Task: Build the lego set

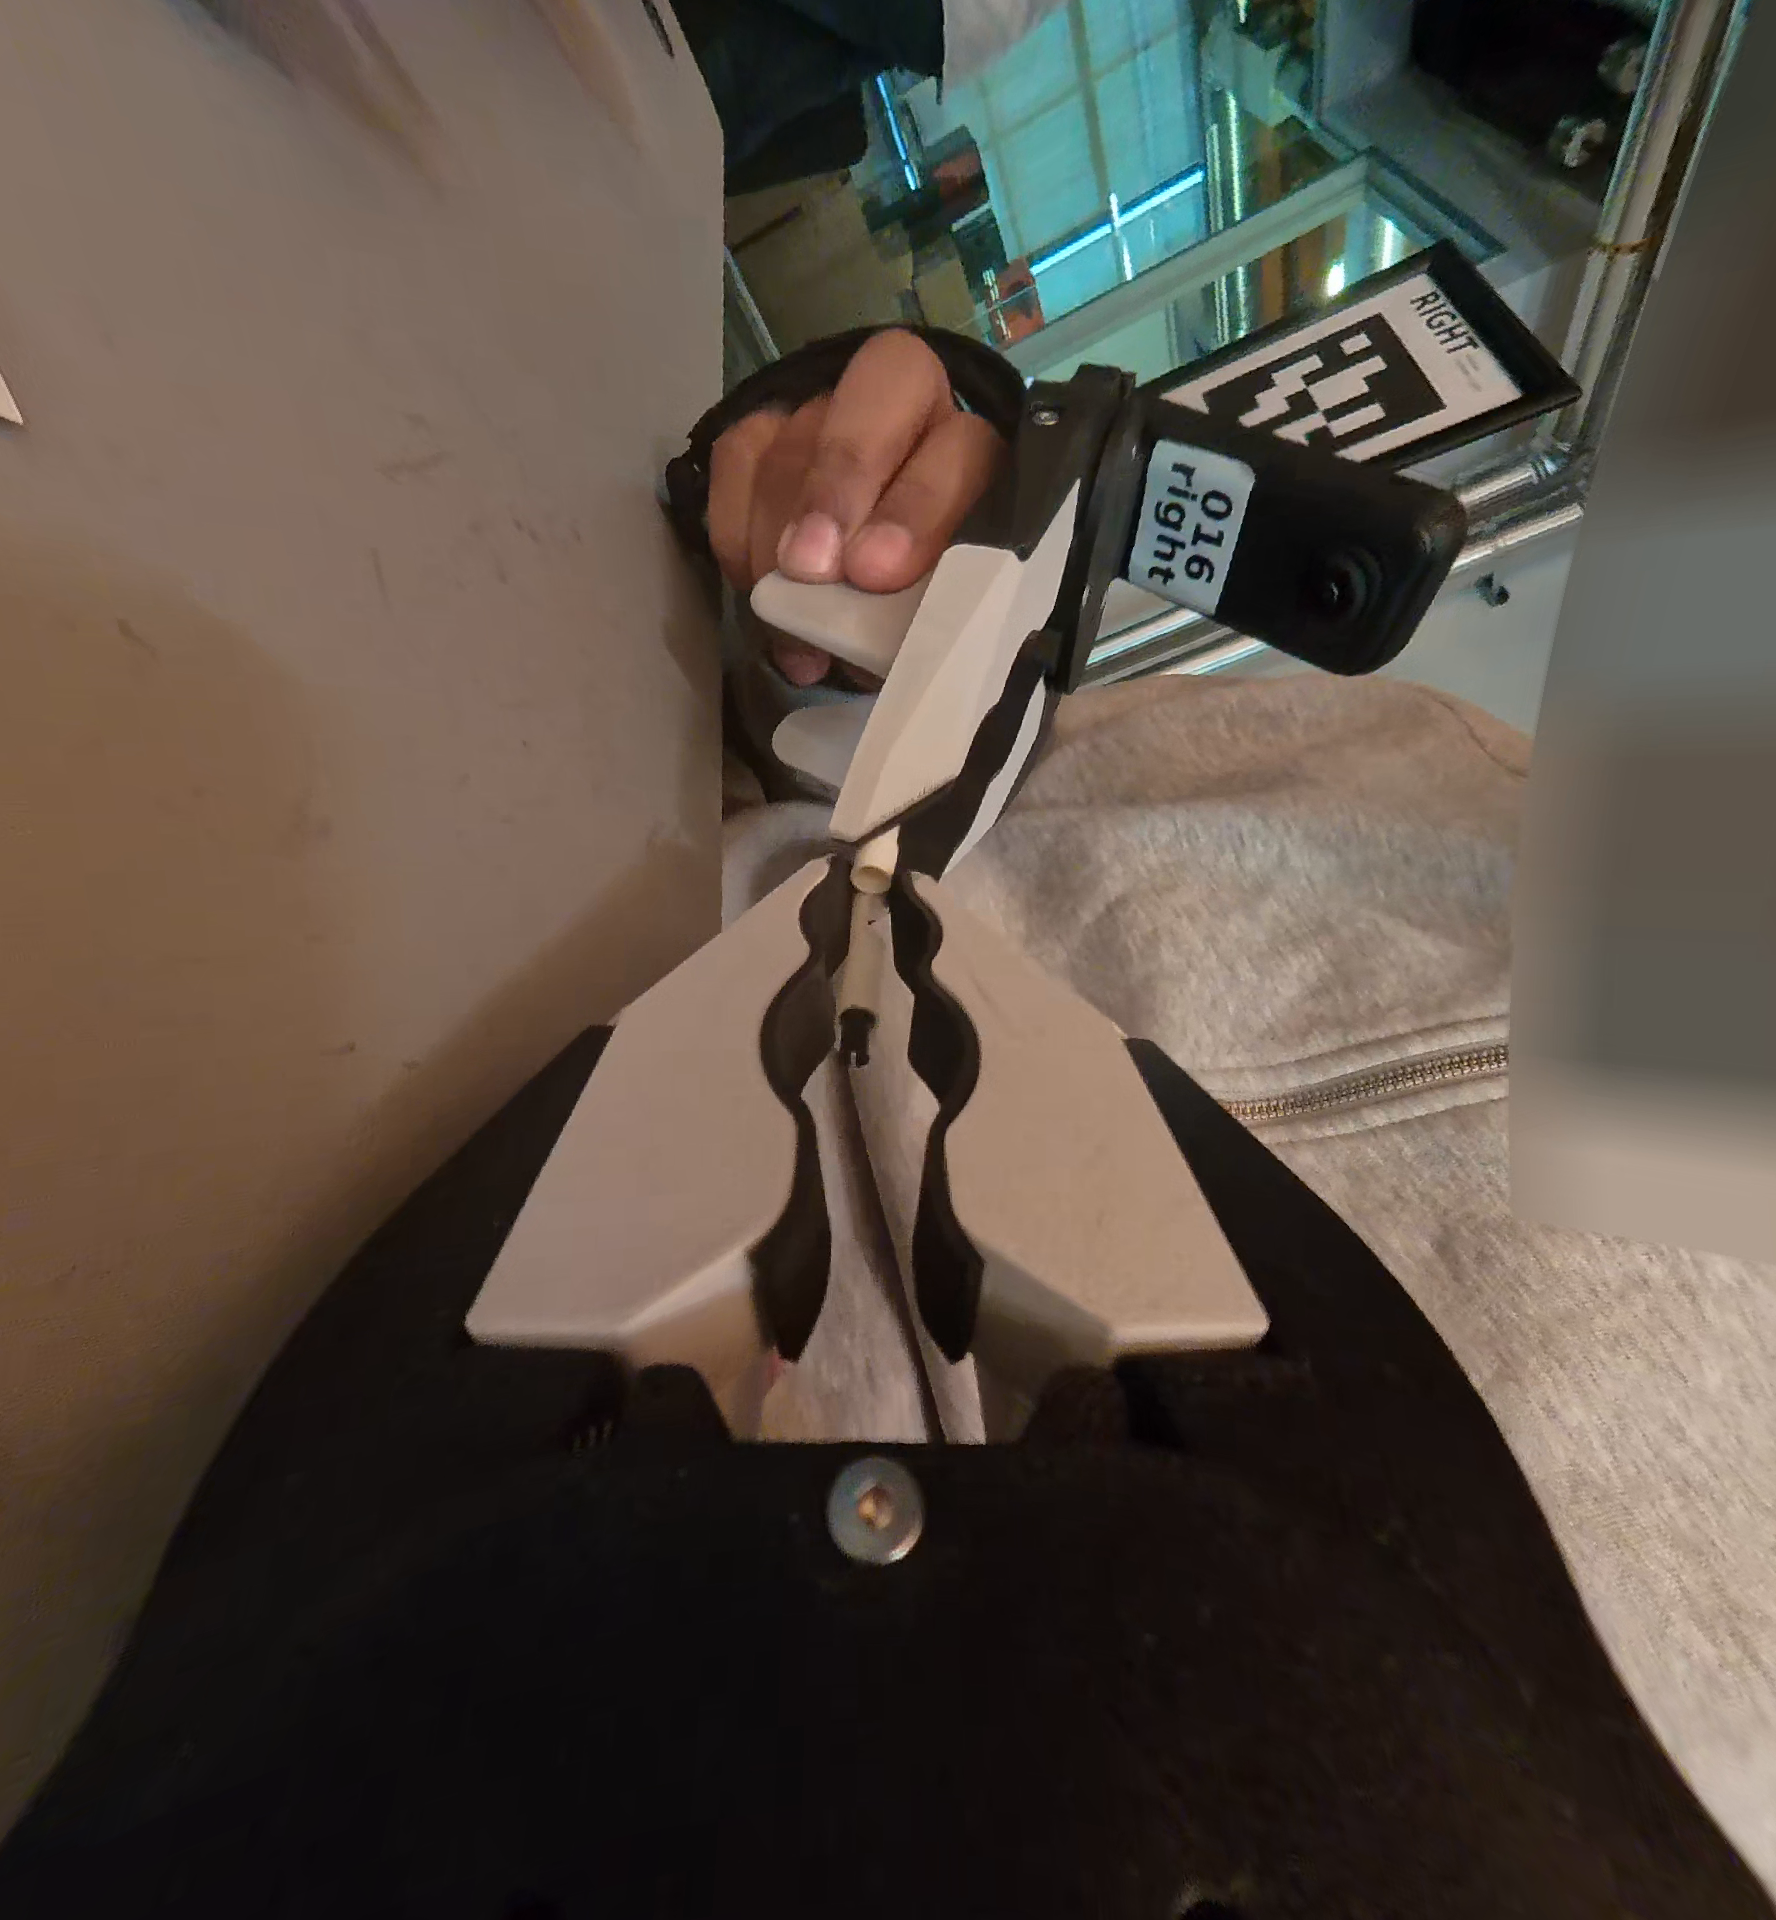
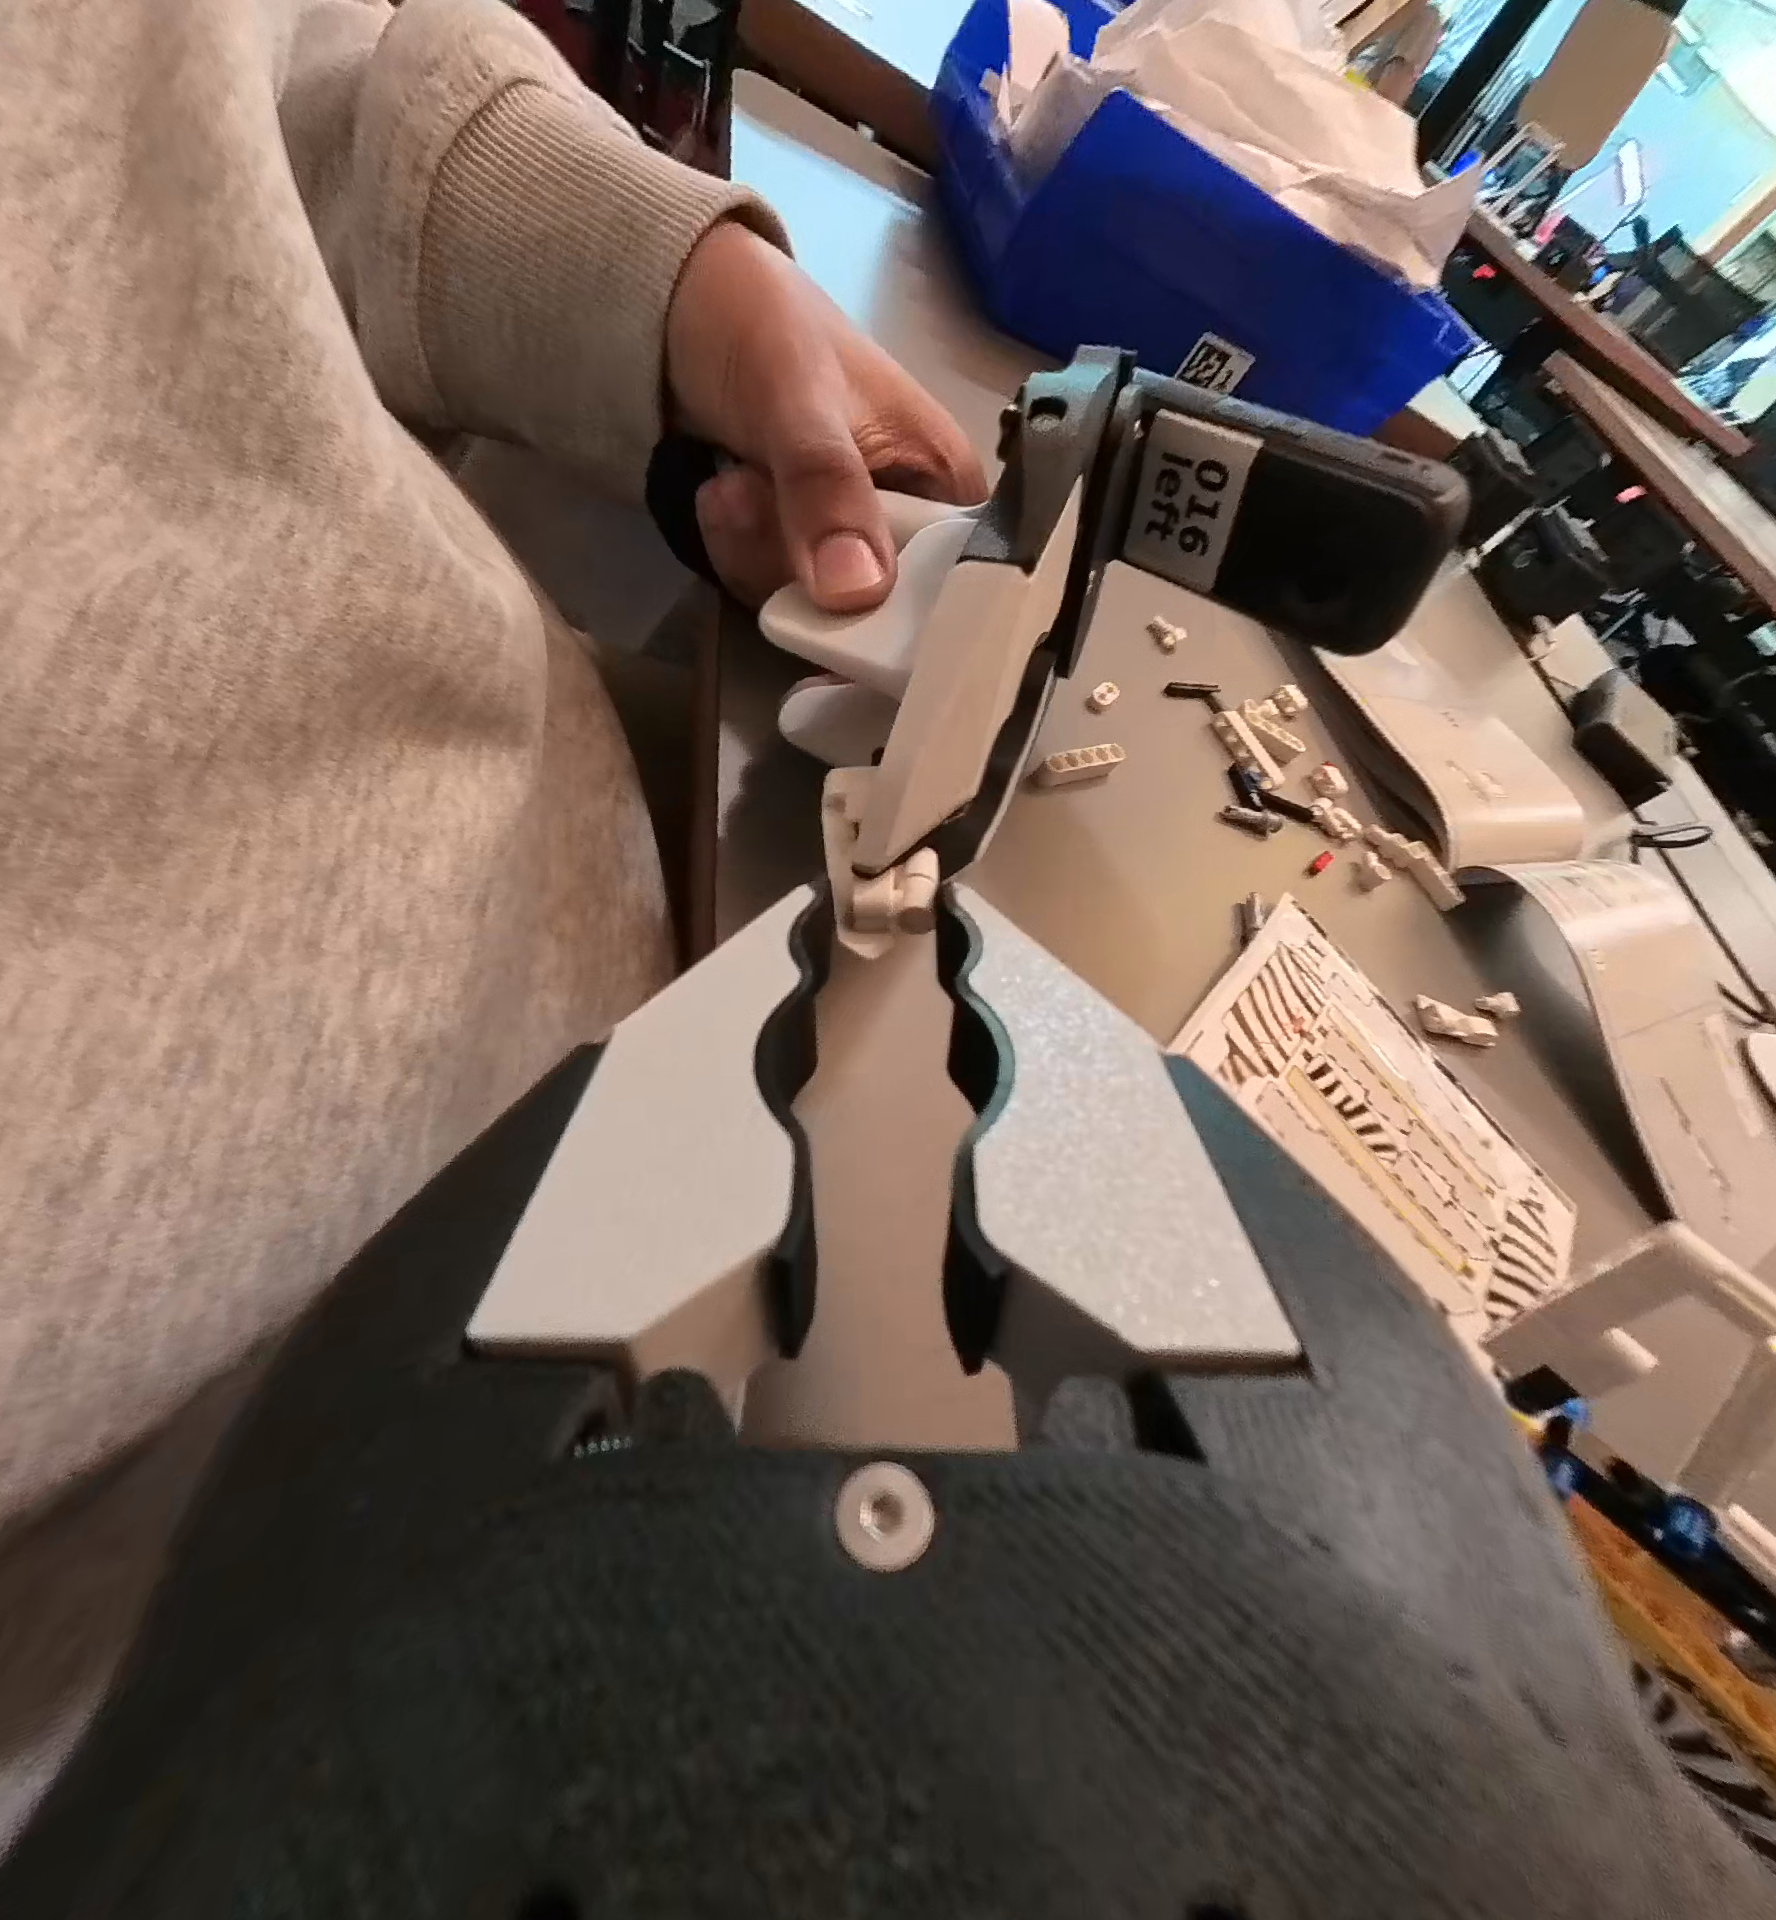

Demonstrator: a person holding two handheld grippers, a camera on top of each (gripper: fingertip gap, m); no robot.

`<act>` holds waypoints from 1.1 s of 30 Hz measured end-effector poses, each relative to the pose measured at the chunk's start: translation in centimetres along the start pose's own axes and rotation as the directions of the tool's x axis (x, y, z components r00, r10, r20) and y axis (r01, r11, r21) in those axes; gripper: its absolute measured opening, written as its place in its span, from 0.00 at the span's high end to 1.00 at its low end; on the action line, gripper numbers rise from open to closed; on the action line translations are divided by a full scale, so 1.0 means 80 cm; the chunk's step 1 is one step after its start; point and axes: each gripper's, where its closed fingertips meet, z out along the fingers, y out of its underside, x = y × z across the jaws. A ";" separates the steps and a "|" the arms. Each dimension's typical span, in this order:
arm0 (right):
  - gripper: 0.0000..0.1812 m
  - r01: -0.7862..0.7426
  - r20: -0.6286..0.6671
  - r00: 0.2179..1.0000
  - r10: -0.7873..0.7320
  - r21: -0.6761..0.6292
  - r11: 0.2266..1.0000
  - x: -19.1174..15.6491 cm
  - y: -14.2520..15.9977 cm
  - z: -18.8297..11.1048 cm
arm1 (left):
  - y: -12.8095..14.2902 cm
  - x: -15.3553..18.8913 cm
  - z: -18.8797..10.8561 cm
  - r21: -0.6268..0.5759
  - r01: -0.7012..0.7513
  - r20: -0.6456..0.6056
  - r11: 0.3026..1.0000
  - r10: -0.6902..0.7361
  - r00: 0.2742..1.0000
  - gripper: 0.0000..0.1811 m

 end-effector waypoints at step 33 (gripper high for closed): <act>0.96 -0.779 0.276 0.626 0.729 0.256 0.572 0.041 -0.046 -0.008 | -0.033 0.033 -0.027 0.244 -0.195 -0.065 0.950 0.217 0.974 0.96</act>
